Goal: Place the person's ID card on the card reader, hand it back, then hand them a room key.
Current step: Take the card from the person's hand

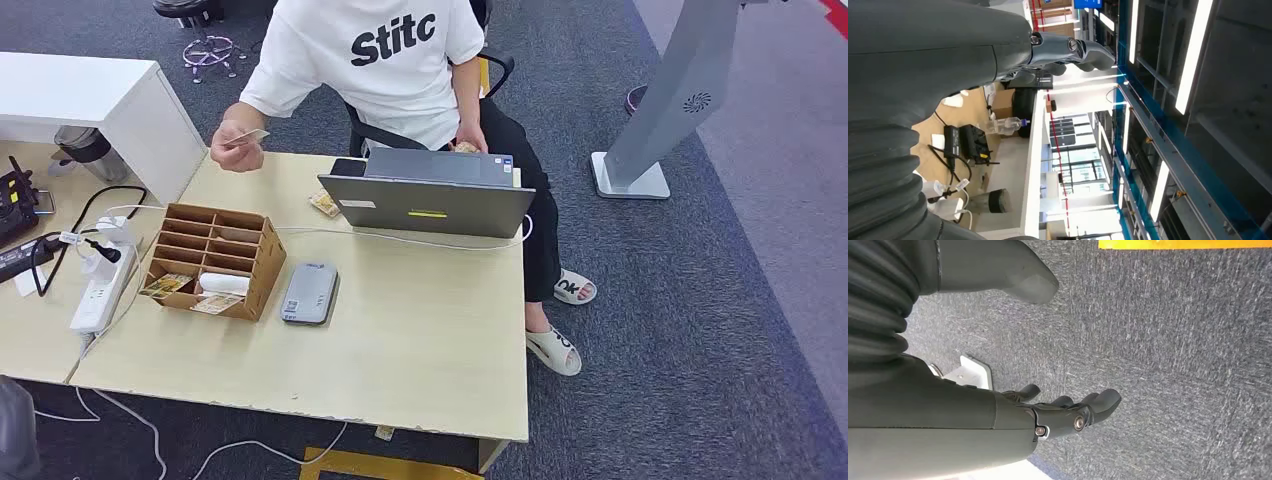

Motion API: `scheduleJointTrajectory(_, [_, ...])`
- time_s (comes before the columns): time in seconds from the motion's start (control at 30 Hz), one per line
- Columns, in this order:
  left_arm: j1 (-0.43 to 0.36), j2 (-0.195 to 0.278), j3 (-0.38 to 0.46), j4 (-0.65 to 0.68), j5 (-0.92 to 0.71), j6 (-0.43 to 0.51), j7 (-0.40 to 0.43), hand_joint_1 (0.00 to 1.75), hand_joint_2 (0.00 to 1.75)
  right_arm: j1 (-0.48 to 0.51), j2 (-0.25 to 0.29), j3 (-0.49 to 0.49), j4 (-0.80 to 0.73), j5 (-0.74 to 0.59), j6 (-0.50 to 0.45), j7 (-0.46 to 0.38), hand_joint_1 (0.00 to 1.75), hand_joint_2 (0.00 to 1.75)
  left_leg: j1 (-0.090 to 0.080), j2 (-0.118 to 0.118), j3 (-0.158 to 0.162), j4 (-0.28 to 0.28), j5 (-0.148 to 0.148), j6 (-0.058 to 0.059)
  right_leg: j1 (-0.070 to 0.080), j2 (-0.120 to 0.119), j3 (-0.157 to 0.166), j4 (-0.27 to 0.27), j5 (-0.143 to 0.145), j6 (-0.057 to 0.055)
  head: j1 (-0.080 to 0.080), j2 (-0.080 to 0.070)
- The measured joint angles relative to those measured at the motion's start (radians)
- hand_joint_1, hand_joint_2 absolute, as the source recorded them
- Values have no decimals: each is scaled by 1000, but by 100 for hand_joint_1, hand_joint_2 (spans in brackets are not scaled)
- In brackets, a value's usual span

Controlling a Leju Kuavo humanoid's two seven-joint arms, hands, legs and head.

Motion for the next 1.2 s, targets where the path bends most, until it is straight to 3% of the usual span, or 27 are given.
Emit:
scheduleJointTrajectory(0.17, [4, 15, -29, -19, -29, 0, 1, 0, 175, 0, 0, -1, 0, 1, 4, 1, 0, 175, 0, 0, 0, 0, 0, 0, 0, 0, 0, 0, 0, 0, 0, 0])
scheduleJointTrajectory(0.37, [-40, 87, -104, 14, -146, -8, 5, 0, 175, -1, -2, -4, 0, 14, 30, 12, 0, 175, -1, 0, 0, 0, 0, 0, 0, 0, 0, 0, 0, 0, 0, 0])
scheduleJointTrajectory(0.47, [-110, 145, -131, 98, -192, -39, 55, 0, 175, -4, -8, -4, 0, 23, 61, 16, 0, 175, -1, 0, 1, 0, 1, 0, 0, -1, 0, 0, 1, 0, 0, 0])
scheduleJointTrajectory(0.83, [-489, 374, -140, 460, -517, -195, 410, 0, 175, -7, -38, -3, 0, 62, 115, 35, 0, 175, 0, -1, 0, 0, 5, -1, 0, -1, 0, 1, 3, 0, 0, 0])
scheduleJointTrajectory(1.0, [-610, 437, -155, 602, -697, -203, 502, 0, 175, -8, -45, 4, 0, 83, 133, 39, 0, 175, 0, 0, 0, 0, 5, -1, 0, 0, 0, 1, 3, 0, 0, 0])
scheduleJointTrajectory(1.2, [-665, 470, -193, 695, -838, -178, 556, 0, 175, -10, -47, 13, 0, 94, 136, 40, 0, 175, 0, 0, -1, 0, 5, -1, 0, 1, -1, 1, 3, 0, 0, 0])
